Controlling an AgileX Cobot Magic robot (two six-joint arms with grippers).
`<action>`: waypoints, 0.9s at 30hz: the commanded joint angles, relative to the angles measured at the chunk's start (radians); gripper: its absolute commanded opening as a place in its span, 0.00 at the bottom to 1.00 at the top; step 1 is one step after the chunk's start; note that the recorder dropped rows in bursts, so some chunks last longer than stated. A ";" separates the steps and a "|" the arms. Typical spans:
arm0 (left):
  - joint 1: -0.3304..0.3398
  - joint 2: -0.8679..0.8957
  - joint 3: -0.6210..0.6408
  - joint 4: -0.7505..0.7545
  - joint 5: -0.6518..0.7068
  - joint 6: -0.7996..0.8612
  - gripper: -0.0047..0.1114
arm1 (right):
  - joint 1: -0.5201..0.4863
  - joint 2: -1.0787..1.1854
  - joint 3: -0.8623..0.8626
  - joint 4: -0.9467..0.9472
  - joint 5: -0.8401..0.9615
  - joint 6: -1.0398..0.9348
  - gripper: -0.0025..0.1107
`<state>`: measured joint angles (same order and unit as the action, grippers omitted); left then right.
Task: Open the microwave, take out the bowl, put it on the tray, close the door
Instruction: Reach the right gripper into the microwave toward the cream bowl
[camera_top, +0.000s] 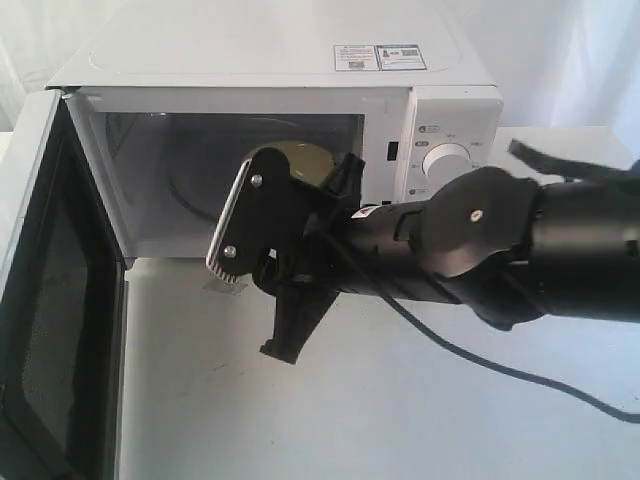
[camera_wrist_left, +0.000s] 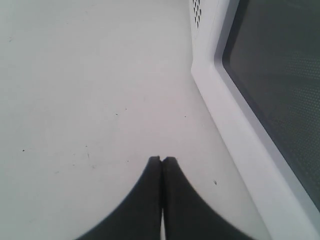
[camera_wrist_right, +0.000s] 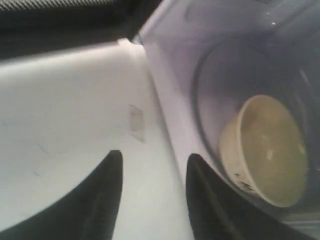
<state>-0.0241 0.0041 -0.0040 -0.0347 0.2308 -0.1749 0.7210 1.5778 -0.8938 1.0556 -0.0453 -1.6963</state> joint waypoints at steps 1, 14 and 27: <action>0.000 -0.004 0.004 -0.005 0.000 -0.001 0.04 | 0.004 0.099 -0.028 -0.040 -0.231 -0.146 0.37; 0.000 -0.004 0.004 -0.005 0.000 -0.001 0.04 | 0.004 0.370 -0.215 -0.155 -0.471 -0.089 0.55; 0.000 -0.004 0.004 -0.005 0.000 -0.001 0.04 | -0.031 0.455 -0.259 -0.211 -0.581 0.084 0.55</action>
<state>-0.0241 0.0041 -0.0040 -0.0347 0.2308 -0.1749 0.7083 2.0294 -1.1436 0.8531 -0.5689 -1.6648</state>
